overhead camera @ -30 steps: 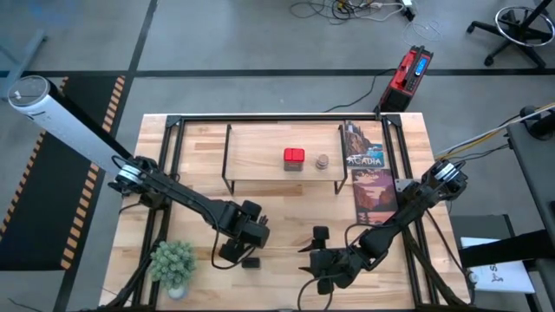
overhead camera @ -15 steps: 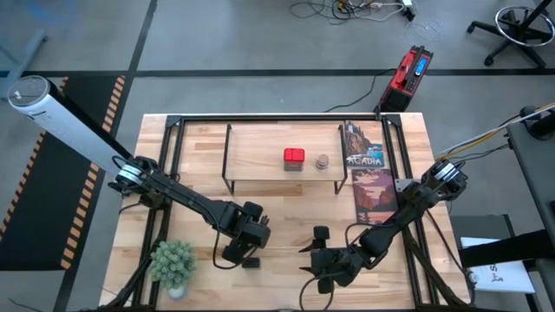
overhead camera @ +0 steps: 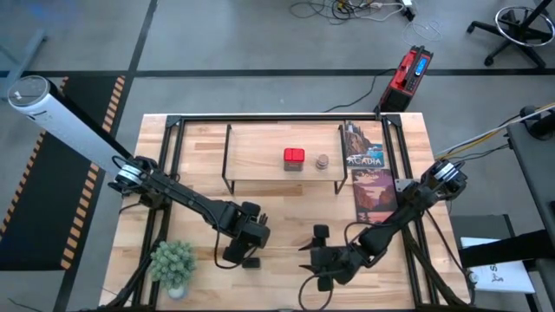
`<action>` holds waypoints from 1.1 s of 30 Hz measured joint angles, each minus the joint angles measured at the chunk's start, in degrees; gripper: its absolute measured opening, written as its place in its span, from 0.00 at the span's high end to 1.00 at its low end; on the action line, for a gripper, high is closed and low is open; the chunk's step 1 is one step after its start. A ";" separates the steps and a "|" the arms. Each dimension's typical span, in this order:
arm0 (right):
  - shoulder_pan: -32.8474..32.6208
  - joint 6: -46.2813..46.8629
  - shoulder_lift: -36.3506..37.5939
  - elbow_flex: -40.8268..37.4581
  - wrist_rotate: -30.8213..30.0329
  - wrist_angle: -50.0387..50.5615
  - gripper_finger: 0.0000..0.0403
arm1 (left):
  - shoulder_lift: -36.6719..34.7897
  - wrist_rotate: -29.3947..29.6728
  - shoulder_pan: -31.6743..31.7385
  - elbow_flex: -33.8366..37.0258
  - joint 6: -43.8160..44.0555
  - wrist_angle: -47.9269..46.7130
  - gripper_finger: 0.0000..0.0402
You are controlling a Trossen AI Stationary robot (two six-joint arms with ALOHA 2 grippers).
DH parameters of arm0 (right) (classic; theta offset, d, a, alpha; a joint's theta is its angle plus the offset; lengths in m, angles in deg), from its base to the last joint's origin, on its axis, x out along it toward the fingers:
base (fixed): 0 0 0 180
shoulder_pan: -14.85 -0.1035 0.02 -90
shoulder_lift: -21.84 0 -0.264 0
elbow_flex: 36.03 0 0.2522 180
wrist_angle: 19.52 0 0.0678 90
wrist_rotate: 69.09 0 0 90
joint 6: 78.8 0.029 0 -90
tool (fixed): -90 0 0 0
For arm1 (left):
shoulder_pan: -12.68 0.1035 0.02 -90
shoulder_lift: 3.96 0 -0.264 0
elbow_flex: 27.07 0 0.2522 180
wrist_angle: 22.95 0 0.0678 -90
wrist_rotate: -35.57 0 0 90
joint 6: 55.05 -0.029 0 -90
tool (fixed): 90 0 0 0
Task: Shelf spices
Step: Put the green seasoning bottle on the shelf
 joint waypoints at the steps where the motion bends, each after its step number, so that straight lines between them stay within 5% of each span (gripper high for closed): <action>1: 0.14 -0.28 0.00 -0.01 0.00 -0.07 0.51 | 0.00 -0.16 0.02 0.00 0.35 -0.03 0.50; 22: 5.85 -13.90 0.00 -0.03 4.61 -4.44 0.51 | -0.94 -6.80 1.18 -0.07 10.49 -2.02 0.52; 29: 6.85 -18.68 0.00 -0.03 5.36 -5.43 0.51 | -1.42 -6.83 2.74 -5.76 10.28 -8.20 0.52; 33: 8.11 -19.45 0.00 -0.03 11.80 -7.14 0.51 | -1.47 -6.81 3.49 -9.97 9.83 -11.42 0.52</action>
